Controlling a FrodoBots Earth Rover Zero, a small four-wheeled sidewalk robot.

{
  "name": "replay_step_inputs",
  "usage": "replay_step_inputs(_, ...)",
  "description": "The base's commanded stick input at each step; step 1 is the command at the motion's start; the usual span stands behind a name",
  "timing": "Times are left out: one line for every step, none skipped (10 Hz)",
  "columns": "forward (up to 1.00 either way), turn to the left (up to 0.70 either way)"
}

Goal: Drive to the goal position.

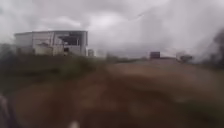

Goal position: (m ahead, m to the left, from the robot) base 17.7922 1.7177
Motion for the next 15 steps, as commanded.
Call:
replay_step_inputs(0.70, 0.00)
replay_step_inputs(0.70, 0.00)
replay_step_inputs(0.70, 0.00)
replay_step_inputs(0.70, 0.00)
replay_step_inputs(0.70, 0.00)
replay_step_inputs(0.70, 0.00)
replay_step_inputs(0.70, 0.00)
replay_step_inputs(0.70, 0.00)
replay_step_inputs(0.70, 0.00)
replay_step_inputs(0.70, 0.00)
replay_step_inputs(0.70, 0.00)
replay_step_inputs(0.70, 0.00)
replay_step_inputs(0.70, 0.00)
replay_step_inputs(0.70, 0.00)
replay_step_inputs(0.70, 0.00)
